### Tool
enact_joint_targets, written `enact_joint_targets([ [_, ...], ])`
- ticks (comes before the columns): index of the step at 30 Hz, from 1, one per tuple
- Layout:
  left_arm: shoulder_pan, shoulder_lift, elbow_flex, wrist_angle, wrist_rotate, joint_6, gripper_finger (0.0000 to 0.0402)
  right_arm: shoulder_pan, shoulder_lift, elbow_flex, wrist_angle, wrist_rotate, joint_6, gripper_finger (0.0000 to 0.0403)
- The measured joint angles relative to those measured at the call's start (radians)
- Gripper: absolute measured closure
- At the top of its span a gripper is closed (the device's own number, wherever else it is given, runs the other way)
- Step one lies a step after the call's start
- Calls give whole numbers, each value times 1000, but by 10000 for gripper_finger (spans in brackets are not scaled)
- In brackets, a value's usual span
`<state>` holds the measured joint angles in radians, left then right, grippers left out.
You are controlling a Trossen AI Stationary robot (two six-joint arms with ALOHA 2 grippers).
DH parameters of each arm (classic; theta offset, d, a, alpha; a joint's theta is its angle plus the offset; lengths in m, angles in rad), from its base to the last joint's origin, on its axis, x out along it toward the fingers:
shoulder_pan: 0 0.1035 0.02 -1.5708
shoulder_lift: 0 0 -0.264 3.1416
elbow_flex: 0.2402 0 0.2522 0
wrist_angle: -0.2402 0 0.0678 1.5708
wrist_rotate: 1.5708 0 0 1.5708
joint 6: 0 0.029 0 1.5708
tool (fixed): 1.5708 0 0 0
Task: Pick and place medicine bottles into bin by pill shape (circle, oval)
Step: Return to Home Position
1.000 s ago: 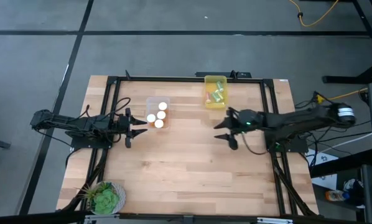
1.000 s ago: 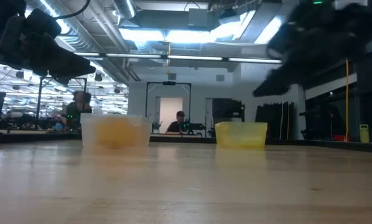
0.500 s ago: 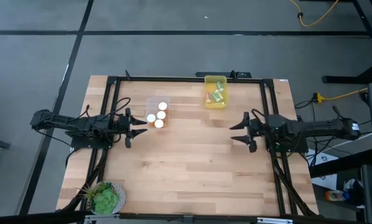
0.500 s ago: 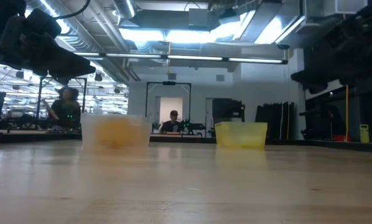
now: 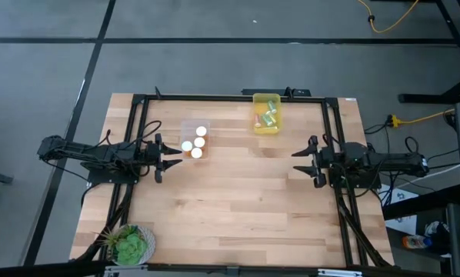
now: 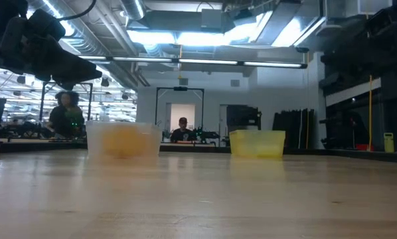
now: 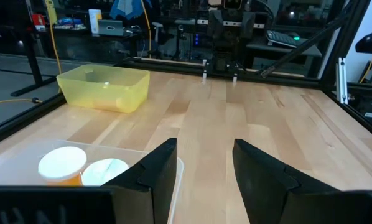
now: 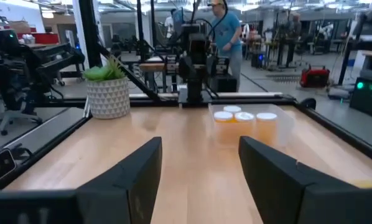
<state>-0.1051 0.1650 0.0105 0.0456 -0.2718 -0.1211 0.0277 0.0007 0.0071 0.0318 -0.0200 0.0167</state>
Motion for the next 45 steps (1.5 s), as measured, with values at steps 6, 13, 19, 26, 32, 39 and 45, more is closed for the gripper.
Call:
enact_joint_targets([
  [6,0,0,0,0,0,0,253,0,11,0,-11,0,31,186],
  [13,0,0,0,0,0,0,253,0,12,0,-11,1,30,186],
  [19,0,0,0,0,0,0,253,0,12,0,-9,1,30,186],
  [26,0,0,0,0,0,0,253,0,12,0,-9,1,28,186],
  [32,0,0,0,0,0,0,253,0,12,0,-8,1,28,186],
  [39,0,0,0,0,0,0,253,0,12,0,-8,1,28,186],
  [45,0,0,0,0,0,0,253,0,12,0,-8,1,28,186],
])
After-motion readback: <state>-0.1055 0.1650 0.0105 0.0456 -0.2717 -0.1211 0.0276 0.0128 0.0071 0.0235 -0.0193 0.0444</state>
